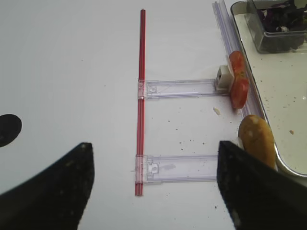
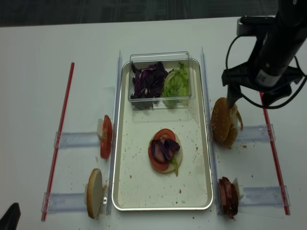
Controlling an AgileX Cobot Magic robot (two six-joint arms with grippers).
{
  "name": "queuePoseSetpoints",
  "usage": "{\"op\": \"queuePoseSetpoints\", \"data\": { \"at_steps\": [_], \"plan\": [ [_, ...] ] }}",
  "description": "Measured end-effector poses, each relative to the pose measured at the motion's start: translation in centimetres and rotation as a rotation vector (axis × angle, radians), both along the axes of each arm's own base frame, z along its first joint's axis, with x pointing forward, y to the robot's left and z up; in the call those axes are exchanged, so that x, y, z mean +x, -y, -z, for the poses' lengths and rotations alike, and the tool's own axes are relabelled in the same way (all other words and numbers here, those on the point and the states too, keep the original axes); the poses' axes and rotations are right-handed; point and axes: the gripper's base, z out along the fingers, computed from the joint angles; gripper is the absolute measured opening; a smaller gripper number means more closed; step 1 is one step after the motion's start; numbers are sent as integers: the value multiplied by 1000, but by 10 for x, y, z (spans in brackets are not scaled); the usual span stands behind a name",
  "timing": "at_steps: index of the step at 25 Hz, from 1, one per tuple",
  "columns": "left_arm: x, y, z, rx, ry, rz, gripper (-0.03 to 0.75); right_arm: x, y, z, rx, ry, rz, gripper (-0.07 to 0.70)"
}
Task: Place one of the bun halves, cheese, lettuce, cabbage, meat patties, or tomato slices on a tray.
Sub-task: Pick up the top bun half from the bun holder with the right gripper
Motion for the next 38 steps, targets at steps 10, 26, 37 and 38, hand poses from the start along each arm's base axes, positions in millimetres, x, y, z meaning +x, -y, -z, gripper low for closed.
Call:
{"op": "queuePoseSetpoints", "data": {
  "at_steps": [10, 26, 37, 38],
  "plan": [
    [0, 0, 0, 0, 0, 0, 491, -9, -42, -2, 69, 27, -62, 639],
    [0, 0, 0, 0, 0, 0, 491, 1, -51, 21, 109, -16, -55, 580],
    [0, 0, 0, 0, 0, 0, 491, 5, -52, 35, 96, -53, -60, 507],
    [0, 0, 0, 0, 0, 0, 491, 6, -52, 35, 96, -51, -59, 489]
  ]
}}
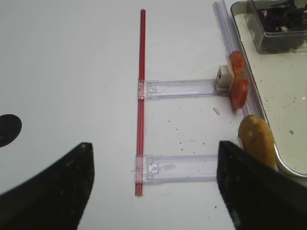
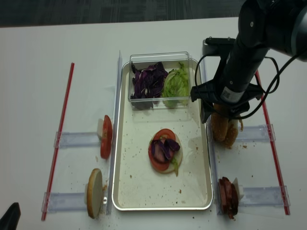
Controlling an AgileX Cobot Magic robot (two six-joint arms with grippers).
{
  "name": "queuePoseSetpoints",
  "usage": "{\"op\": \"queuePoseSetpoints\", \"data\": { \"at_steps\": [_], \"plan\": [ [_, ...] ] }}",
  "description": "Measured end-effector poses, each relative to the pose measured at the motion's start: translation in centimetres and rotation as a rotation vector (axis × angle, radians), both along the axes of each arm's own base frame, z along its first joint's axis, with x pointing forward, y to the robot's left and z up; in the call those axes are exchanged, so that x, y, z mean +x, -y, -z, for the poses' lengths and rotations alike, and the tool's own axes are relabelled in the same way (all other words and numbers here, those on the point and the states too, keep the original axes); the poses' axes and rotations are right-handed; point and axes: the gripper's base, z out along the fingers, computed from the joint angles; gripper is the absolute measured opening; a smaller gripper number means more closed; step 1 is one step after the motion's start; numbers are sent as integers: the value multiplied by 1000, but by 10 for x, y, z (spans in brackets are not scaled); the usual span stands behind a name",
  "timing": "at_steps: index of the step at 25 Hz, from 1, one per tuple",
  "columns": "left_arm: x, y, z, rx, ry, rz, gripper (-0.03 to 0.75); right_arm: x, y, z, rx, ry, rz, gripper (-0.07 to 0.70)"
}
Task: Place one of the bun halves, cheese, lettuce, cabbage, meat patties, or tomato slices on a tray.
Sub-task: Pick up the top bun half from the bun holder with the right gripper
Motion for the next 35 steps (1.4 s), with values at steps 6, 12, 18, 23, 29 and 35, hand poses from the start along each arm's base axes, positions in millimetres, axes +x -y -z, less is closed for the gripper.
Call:
{"op": "queuePoseSetpoints", "data": {
  "at_steps": [6, 12, 18, 23, 29, 35],
  "plan": [
    [0, 0, 0, 0, 0, 0, 491, 0, 2, 1, -19, 6, -12, 347],
    [0, 0, 0, 0, 0, 0, 491, 0, 2, 1, -25, 8, -23, 238],
    [0, 0, 0, 0, 0, 0, 491, 0, 2, 1, -28, 7, -24, 208],
    [0, 0, 0, 0, 0, 0, 491, 0, 3, 1, -31, 8, -26, 202],
    [0, 0, 0, 0, 0, 0, 491, -2, 3, -5, -27, 15, -31, 200],
    [0, 0, 0, 0, 0, 0, 491, -10, 4, -22, 3, 37, -52, 200]
  ]
}}
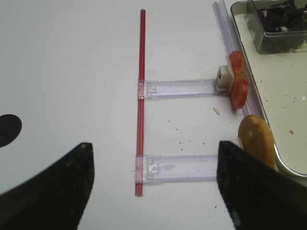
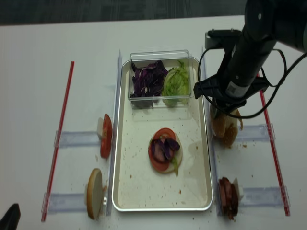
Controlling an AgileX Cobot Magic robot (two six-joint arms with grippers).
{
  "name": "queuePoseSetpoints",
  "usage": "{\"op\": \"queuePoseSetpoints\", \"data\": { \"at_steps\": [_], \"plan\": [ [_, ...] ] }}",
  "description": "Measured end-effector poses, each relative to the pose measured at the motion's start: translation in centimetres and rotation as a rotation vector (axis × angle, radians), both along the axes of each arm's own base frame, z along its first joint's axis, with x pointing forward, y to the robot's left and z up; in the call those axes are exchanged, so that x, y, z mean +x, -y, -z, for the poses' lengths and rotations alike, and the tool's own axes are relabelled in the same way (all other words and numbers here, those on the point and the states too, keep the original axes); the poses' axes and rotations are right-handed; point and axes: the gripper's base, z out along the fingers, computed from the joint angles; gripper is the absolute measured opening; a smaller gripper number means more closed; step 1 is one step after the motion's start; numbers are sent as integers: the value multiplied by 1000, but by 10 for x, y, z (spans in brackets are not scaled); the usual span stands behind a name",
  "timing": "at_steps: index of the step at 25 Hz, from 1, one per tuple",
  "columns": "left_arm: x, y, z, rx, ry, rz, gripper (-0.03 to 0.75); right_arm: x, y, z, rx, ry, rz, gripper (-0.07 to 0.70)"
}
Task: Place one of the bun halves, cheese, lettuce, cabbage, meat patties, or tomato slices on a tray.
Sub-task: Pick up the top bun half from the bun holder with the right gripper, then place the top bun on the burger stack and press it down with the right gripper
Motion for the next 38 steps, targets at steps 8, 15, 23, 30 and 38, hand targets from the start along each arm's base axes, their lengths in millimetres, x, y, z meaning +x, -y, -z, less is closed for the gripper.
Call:
{"op": "queuePoseSetpoints", "data": {
  "at_steps": [8, 15, 23, 30, 38],
  "plan": [
    [0, 0, 0, 0, 0, 0, 491, -5, -4, -18, 68, 12, -36, 200],
    [0, 0, 0, 0, 0, 0, 491, -14, -30, -32, 392, -36, -148, 200],
    [0, 0, 0, 0, 0, 0, 491, -17, -47, -51, 678, -29, -200, 200],
    [0, 0, 0, 0, 0, 0, 491, -15, -49, -46, 688, -42, -198, 200],
    [0, 0, 0, 0, 0, 0, 491, -2, -54, -12, 662, -136, -164, 200]
  ]
}}
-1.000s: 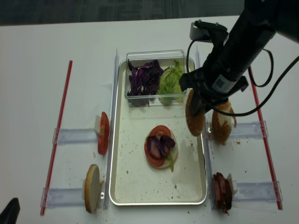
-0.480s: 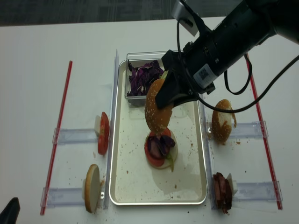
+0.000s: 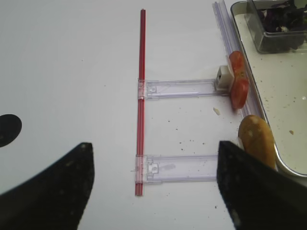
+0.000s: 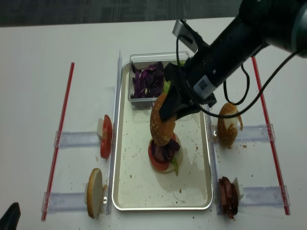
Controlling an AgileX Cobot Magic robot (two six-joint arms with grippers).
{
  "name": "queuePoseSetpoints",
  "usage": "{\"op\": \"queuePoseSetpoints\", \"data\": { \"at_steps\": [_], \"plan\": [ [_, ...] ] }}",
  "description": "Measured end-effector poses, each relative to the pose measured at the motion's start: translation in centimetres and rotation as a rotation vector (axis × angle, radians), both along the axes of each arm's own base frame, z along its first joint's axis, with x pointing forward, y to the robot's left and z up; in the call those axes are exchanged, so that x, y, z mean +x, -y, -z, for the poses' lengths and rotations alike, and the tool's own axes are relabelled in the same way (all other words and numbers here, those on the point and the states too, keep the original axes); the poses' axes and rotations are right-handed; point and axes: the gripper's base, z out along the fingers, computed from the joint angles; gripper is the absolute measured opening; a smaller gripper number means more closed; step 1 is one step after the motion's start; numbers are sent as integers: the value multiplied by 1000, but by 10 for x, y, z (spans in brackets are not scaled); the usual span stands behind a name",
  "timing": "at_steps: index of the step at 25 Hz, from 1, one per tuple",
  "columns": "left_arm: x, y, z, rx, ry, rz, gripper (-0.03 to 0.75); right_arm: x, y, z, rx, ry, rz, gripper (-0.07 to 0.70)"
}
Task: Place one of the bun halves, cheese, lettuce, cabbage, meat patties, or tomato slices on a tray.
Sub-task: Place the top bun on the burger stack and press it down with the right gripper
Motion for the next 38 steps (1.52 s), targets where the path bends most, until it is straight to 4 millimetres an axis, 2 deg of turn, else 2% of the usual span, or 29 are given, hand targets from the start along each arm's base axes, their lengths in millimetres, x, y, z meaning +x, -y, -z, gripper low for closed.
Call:
{"op": "queuePoseSetpoints", "data": {
  "at_steps": [8, 18, 38],
  "plan": [
    [0, 0, 0, 0, 0, 0, 491, 7, -5, 24, -5, -45, -9, 200],
    [0, 0, 0, 0, 0, 0, 491, 0, -27, 45, -9, -77, -82, 200],
    [0, 0, 0, 0, 0, 0, 491, 1, -25, 60, -66, -105, -99, 197]
  ]
}}
